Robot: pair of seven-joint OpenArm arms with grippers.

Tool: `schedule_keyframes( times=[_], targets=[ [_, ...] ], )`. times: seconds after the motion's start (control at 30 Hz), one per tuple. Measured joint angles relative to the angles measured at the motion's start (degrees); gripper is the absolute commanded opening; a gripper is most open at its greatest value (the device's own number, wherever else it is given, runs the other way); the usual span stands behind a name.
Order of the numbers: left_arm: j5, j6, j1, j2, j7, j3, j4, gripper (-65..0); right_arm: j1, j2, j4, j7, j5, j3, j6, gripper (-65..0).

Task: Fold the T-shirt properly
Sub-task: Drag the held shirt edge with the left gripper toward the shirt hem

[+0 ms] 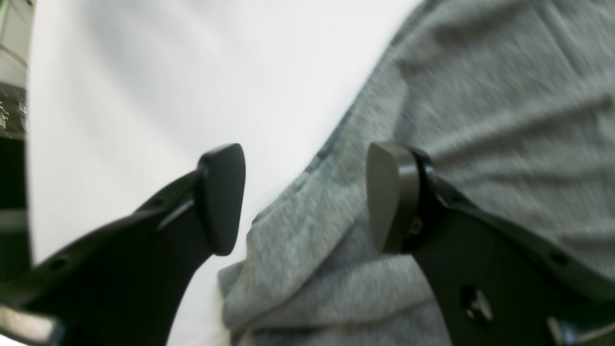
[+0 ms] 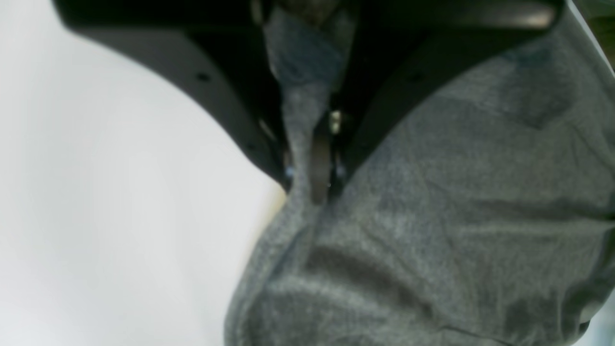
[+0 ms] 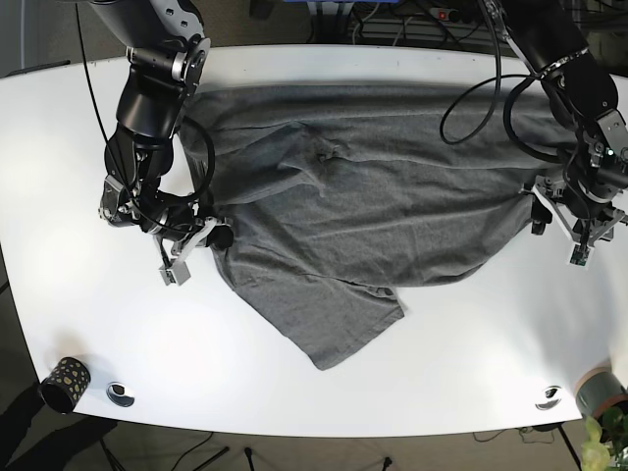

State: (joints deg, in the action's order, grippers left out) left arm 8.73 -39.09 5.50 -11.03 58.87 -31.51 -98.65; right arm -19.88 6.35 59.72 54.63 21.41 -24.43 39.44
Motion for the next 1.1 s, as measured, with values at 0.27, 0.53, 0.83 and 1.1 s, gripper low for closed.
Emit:
schedule_keyframes(
  times=[0.27,0.53,0.83,1.1],
  targets=[
    [-4.33,2.60,5.40,-0.87,-0.15,-5.38,13.09,-27.8,0.02,0.00,0.02,0.00,-0.24,0.00,0.00,-65.0],
    [-4.48,2.62,6.51,-2.34,-5.33,-8.33,22.21,-27.8,0.07,0.00,0.02,0.02,-0.04,0.00,0.00,-65.0],
    [-4.66,2.60,6.01,-4.17,-4.94,-9.05,28.24,-32.4,0.94,-0.02,0.02,-0.15,0.24,0.02,0.02,-65.0],
    [-4.44,2.58,5.90,-4.09,-4.94,-8.94,28.39,-59.3,0.92,0.00,0.02,-0.17,0.22,0.04,0.02,-65.0]
  ],
)
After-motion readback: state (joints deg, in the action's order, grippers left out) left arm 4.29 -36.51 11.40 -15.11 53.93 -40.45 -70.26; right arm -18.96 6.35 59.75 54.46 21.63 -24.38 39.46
